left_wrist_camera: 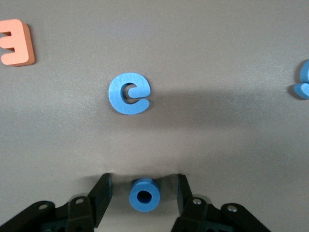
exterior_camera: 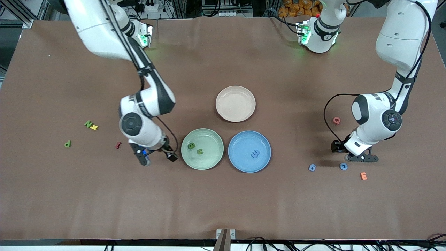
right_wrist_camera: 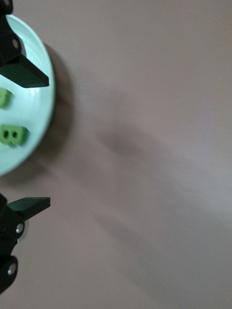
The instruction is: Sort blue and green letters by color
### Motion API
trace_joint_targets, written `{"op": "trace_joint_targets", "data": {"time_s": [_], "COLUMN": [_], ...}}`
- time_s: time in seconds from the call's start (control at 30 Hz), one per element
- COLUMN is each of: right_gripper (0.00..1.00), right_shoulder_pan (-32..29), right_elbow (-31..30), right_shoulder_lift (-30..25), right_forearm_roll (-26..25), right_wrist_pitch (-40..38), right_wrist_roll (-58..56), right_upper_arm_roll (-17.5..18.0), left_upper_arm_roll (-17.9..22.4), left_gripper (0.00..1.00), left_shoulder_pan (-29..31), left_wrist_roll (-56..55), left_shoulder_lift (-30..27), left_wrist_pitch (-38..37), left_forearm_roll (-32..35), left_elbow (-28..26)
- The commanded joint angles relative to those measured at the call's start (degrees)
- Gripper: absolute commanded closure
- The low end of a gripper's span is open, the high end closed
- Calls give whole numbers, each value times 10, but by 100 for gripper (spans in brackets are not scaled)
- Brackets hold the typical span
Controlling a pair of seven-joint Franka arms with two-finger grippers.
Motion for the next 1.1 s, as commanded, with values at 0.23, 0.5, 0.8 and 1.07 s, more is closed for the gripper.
{"op": "trace_joint_targets", "data": {"time_s": [0.23, 0.5, 0.8, 1.07], "right_gripper": [0, 0, 0, 0], "right_shoulder_pan": [-119, -171, -198, -194], "right_elbow": [-63, -66, -83, -103], "right_shoulder_lift": [-52, -49, -50, -55], "right_forearm_roll": [-12, -20, -30, -72], "right_wrist_pitch": [-14, -14, -13, -5], "right_wrist_roll": [-225, -361, -463, -498], "right_upper_arm_roll": [7, 2, -7, -35], "left_upper_arm_roll": [-1, -1, -1, -1], "left_gripper": [50, 55, 66, 75], "left_shoulder_pan": [-7, -8, -8, -9], "left_wrist_roll": [0, 0, 0, 0], "left_shoulder_lift": [-13, -13, -13, -13], "left_wrist_pitch": [12, 16, 16, 16], "left_forearm_roll": [-18, -18, -18, -18], "left_elbow": [-21, -21, -21, -20]}}
